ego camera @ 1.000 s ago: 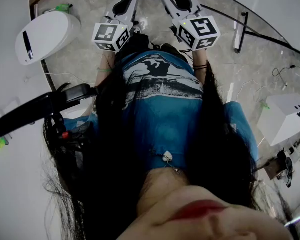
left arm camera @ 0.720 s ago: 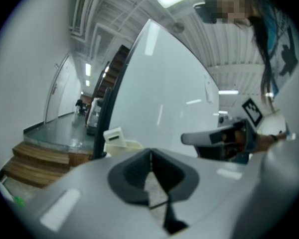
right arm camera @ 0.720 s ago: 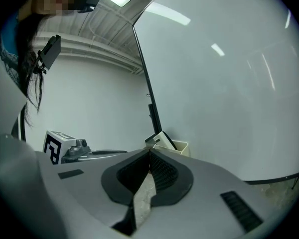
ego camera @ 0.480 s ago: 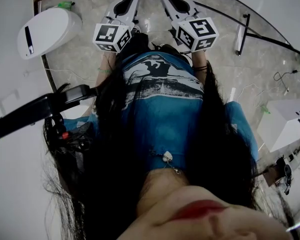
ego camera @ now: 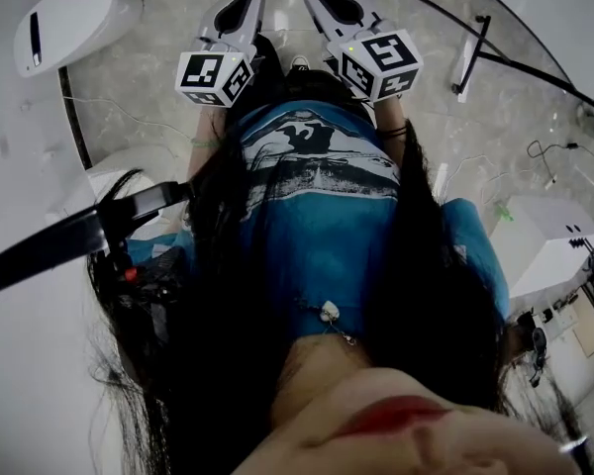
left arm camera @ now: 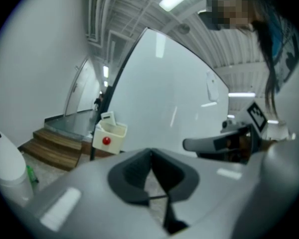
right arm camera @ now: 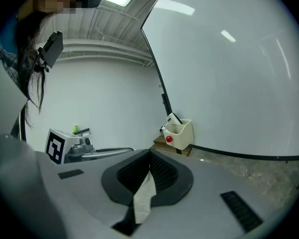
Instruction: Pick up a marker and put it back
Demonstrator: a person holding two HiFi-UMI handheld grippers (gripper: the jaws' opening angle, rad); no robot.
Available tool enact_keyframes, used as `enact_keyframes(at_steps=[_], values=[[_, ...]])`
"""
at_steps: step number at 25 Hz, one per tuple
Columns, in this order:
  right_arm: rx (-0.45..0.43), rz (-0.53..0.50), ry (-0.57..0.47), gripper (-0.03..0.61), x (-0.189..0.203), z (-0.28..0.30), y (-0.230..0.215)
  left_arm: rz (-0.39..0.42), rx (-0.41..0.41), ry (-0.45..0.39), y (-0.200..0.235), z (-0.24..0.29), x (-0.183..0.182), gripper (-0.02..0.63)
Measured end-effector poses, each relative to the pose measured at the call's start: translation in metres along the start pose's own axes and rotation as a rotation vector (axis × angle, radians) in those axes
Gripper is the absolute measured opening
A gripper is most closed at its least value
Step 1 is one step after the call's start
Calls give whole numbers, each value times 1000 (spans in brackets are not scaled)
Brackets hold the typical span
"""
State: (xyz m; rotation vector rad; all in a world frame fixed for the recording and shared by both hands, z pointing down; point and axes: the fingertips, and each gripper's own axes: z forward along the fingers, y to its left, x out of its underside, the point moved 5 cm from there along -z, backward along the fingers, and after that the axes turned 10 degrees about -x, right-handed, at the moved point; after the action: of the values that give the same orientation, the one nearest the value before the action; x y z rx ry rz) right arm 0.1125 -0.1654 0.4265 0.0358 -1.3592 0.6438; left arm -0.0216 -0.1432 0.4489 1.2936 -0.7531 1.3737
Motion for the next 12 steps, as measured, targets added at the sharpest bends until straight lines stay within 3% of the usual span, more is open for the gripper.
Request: enact_keyframes(at_steps=[5,12], values=[[-31,18,22,11,19,-30,23,13,-26,20,-33,-39,9,3],[-71,39,67,11,44,-23,47,-12,-92,35,-22,-76,24,2]])
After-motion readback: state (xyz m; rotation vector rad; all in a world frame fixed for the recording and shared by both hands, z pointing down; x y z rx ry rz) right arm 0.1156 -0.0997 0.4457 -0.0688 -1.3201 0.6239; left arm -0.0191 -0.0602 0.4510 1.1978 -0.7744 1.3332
